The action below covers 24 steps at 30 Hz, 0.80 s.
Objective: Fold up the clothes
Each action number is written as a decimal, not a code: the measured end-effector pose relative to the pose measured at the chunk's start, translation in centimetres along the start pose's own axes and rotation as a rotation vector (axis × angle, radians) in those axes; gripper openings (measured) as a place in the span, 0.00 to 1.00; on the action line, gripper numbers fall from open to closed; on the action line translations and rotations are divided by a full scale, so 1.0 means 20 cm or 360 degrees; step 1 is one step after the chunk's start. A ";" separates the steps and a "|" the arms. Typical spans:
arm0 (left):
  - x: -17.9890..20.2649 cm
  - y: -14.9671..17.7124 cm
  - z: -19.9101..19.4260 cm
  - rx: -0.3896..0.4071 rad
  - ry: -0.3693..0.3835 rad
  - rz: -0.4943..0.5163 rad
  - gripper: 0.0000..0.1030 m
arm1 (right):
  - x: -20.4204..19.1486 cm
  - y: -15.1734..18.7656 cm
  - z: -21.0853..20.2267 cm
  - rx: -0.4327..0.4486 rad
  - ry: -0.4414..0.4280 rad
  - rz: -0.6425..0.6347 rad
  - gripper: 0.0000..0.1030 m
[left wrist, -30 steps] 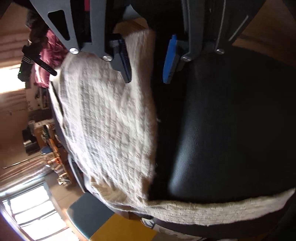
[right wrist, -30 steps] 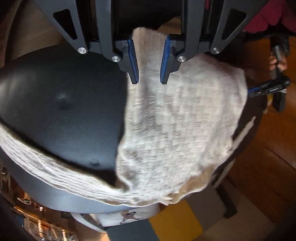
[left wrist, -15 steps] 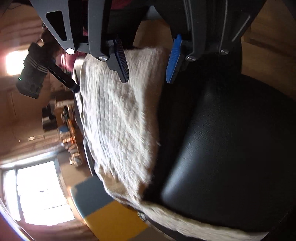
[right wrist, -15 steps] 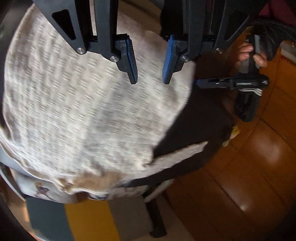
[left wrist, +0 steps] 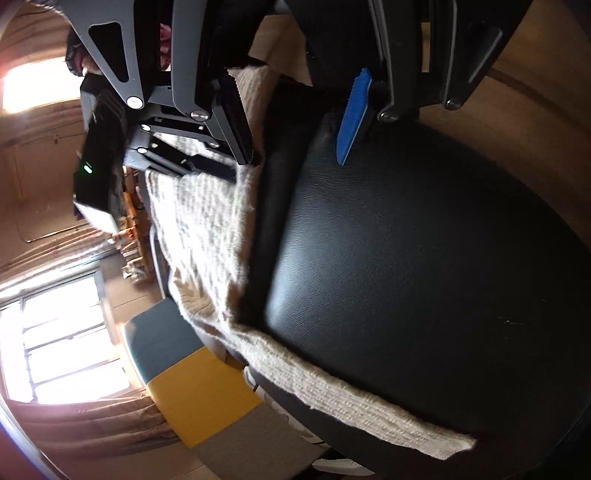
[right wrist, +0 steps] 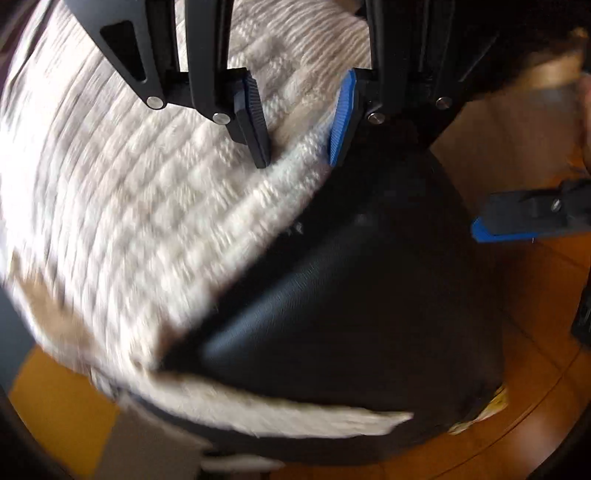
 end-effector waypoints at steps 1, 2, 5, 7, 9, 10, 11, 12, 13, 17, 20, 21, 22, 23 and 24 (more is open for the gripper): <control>0.01 0.00 0.01 -0.0015 0.0001 0.0014 0.47 | 0.00 0.00 0.00 0.0003 -0.0005 0.0000 0.32; 0.02 0.01 0.01 -0.0028 0.0009 0.0028 0.47 | 0.01 0.00 -0.01 0.0023 -0.0055 0.0047 0.27; 0.10 0.01 0.05 -0.0055 0.0112 0.0086 0.49 | 0.15 -0.01 -0.06 0.0126 -0.0416 0.0390 0.12; 0.17 0.02 0.08 -0.0105 0.0214 0.0139 0.52 | 0.31 0.02 -0.14 0.0262 -0.0697 0.0675 0.11; 0.25 0.03 0.12 -0.0157 0.0314 0.0187 0.53 | 0.50 0.10 -0.20 0.0380 -0.0824 0.0887 0.11; 0.28 0.03 0.16 -0.0186 0.0361 0.0202 0.56 | 0.58 0.18 -0.20 0.0382 -0.0804 0.0968 0.11; 0.29 0.03 0.19 -0.0202 0.0360 0.0201 0.56 | 0.66 0.25 -0.21 0.0384 -0.0784 0.1049 0.11; 0.27 0.02 0.22 -0.0198 0.0324 0.0183 0.56 | 0.72 0.32 -0.21 0.0379 -0.0767 0.1109 0.11; 0.24 0.01 0.24 -0.0194 0.0287 0.0165 0.56 | 0.74 0.37 -0.22 0.0362 -0.0755 0.1140 0.12; 0.19 -0.02 0.26 -0.0167 0.0376 0.0014 0.56 | 0.77 0.54 -0.30 0.0363 -0.0700 0.1168 0.25; 0.17 -0.01 0.28 -0.0182 0.0449 -0.0070 0.56 | 0.83 0.61 -0.35 0.0359 -0.0547 0.1125 0.25; 0.18 -0.01 0.29 -0.0179 0.0467 -0.0076 0.56 | 0.86 0.63 -0.35 0.0341 -0.0477 0.1114 0.25; 0.19 -0.01 0.30 -0.0167 0.0479 -0.0072 0.56 | 0.90 0.67 -0.36 0.0324 -0.0404 0.1103 0.25; 0.21 -0.02 0.31 -0.0160 0.0494 -0.0066 0.56 | 0.94 0.71 -0.36 0.0295 -0.0319 0.1096 0.25; 0.23 -0.02 0.33 -0.0160 0.0513 -0.0059 0.56 | 0.99 0.77 -0.37 0.0249 -0.0220 0.1096 0.25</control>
Point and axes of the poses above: each gripper's, at about its wrist camera, not at the fingertips, and z roughly the way its jaws point, x to its right, y to its underside, the point moved 10 cm from there along z, roughly the way its jaws point, and after that the axes turned 4 degrees about -z, right-handed, at the moved point
